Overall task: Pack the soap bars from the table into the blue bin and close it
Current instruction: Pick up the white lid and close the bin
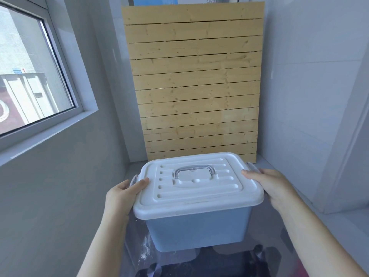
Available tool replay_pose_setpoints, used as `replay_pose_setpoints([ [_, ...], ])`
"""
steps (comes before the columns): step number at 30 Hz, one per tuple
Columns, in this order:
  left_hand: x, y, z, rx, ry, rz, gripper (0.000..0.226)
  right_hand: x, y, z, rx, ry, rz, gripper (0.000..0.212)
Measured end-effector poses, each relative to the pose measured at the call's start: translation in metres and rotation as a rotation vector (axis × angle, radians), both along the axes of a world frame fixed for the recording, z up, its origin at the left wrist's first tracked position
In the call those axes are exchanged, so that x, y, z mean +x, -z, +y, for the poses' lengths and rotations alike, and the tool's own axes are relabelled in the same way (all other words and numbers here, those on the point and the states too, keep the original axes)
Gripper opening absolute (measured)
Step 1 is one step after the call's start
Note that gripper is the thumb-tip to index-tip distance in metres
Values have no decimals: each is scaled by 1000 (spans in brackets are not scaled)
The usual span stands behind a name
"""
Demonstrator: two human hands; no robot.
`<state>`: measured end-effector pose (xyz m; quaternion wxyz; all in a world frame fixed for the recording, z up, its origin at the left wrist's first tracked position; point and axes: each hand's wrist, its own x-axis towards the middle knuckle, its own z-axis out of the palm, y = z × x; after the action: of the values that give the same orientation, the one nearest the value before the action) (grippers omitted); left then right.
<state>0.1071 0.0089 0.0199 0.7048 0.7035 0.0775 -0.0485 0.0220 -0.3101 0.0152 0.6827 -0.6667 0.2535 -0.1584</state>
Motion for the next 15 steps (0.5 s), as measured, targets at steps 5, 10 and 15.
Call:
replay_pose_setpoints([
  [5,0,-6,-5,-16,76,122,31,-2,1,5,-166,43,-5,49],
  [10,4,-9,-9,319,94,24,36,0,-3,7,-358,38,27,38],
  [15,9,-10,-14,588,104,-46,36,3,-8,8,-611,64,132,35],
])
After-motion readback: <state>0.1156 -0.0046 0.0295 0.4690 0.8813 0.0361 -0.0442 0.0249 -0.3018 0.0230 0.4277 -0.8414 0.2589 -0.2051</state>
